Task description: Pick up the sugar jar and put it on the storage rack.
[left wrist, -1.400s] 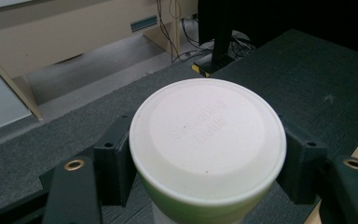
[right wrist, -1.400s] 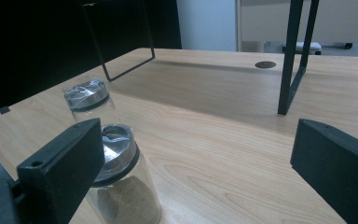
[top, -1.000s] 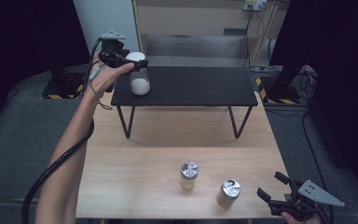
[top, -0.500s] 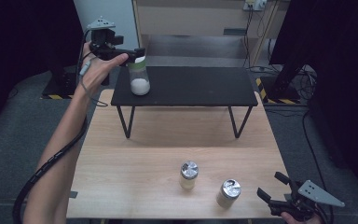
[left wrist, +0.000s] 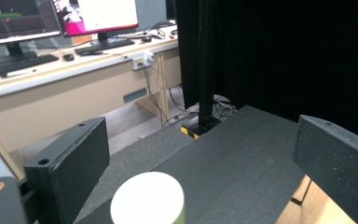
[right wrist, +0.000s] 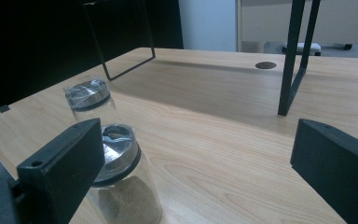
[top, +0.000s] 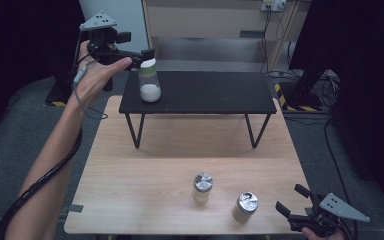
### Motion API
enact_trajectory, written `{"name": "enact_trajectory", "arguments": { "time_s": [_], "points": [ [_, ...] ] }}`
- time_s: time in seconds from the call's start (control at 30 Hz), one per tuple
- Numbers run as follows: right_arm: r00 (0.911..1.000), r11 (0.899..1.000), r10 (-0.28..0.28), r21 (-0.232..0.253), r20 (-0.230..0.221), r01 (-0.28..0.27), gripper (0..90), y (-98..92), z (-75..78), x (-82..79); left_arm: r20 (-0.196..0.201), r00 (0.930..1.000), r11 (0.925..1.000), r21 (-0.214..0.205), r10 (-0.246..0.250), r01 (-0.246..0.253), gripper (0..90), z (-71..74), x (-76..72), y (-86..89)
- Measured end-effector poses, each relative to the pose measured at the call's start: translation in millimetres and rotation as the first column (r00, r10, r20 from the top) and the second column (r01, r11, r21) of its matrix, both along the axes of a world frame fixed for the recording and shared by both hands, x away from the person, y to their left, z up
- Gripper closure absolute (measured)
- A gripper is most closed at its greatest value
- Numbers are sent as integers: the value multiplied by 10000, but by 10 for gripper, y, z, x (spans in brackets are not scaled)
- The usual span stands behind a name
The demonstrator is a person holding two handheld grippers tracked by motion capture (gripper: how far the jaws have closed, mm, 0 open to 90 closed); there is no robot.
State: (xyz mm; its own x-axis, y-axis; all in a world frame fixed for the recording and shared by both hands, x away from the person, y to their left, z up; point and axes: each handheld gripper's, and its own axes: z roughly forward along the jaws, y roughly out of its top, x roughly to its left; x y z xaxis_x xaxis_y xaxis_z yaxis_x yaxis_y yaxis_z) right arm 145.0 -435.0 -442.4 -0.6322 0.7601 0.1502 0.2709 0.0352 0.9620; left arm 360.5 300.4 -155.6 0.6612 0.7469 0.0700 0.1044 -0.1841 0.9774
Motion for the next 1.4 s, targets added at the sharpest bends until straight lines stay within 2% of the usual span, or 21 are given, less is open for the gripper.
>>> {"name": "enact_trajectory", "arguments": {
  "time_s": [0.27,0.47,0.67,0.8,1.03,1.4],
  "points": [
    [10000,10000,6,-17,14,-6,34,6,4,-2,312,9977,9981,-76,-608,611,25,85,-146,35],
    [10000,10000,16,-17,3,-16,34,8,6,0,274,9913,9917,-13,-1287,1288,18,117,-234,61],
    [10000,10000,40,-53,4,-40,34,15,12,-1,349,9845,9851,67,-1721,1720,18,95,-345,77],
    [10000,10000,41,-60,14,-41,34,16,14,-4,609,9795,9813,-13,-1920,1924,23,34,-439,103],
    [10000,10000,45,-52,-2,-45,34,20,15,-3,799,9709,9741,19,-2257,2263,22,-80,-607,142],
    [10000,10000,55,-80,25,-54,34,24,19,-5,927,9608,9651,85,-2614,2617,17,-339,-825,199]
  ]
}}
